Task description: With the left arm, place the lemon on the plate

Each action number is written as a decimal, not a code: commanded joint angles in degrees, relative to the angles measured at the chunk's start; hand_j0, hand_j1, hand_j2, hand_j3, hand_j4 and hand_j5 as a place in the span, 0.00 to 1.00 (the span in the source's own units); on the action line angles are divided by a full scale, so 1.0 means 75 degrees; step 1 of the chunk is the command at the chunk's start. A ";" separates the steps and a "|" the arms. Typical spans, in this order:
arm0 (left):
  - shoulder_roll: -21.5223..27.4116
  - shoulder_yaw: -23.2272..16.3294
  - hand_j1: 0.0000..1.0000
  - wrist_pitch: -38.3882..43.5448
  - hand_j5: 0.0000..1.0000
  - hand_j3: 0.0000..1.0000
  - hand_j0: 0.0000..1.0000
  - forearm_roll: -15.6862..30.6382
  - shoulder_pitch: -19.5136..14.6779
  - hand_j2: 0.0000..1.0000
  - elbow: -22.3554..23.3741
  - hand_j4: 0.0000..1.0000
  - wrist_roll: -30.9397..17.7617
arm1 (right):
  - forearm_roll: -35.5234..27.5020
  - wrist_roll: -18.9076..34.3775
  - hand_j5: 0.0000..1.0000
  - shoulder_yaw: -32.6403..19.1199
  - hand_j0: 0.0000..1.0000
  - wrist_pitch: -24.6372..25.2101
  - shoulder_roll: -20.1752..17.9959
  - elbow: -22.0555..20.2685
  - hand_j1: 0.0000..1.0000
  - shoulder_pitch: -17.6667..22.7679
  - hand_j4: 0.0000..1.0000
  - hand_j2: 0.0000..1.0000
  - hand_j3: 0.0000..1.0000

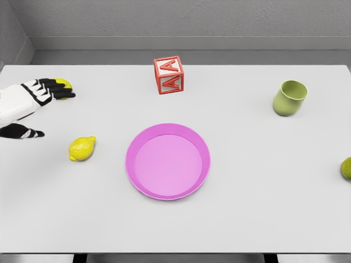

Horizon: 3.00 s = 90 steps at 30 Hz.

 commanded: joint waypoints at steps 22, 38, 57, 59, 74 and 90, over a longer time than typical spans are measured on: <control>-0.0752 -0.2297 1.00 0.0010 1.00 1.00 1.00 -0.1176 -0.0830 1.00 0.1075 1.00 -0.0587 | -0.0002 0.0001 1.00 0.0000 1.00 0.0000 0.0001 -0.0007 1.00 0.0000 1.00 1.00 1.00; -0.1103 -0.2297 1.00 0.0010 1.00 1.00 1.00 -0.1246 -0.0983 1.00 0.1415 1.00 -0.0798 | -0.0002 0.0001 1.00 0.0000 1.00 0.0000 0.0001 0.0005 1.00 0.0000 1.00 1.00 1.00; -0.1197 -0.2297 0.84 0.0010 0.84 0.84 0.84 -0.1879 -0.0994 0.84 0.1404 0.84 -0.0786 | -0.0002 0.0001 1.00 0.0000 1.00 0.0000 0.0001 -0.0007 1.00 0.0000 1.00 1.00 1.00; -0.1209 -0.2297 0.83 0.0010 0.83 0.83 0.83 -0.1938 -0.0994 0.83 0.1404 0.83 -0.0786 | -0.0002 0.0001 1.00 0.0000 1.00 0.0000 0.0001 0.0005 1.00 0.0000 1.00 1.00 1.00; -0.1256 -0.2297 0.70 0.0010 0.70 0.70 0.70 -0.2020 -0.0994 0.70 0.1392 0.70 -0.0786 | -0.0002 0.0001 1.00 0.0000 1.00 0.0000 0.0001 -0.0007 1.00 0.0000 1.00 1.00 1.00; -0.1267 -0.2015 0.70 0.0010 0.70 0.70 0.70 -0.1621 -0.1100 0.70 0.1333 0.70 -0.0728 | -0.0002 0.0001 1.00 0.0000 1.00 0.0000 0.0001 0.0005 1.00 0.0000 1.00 1.00 1.00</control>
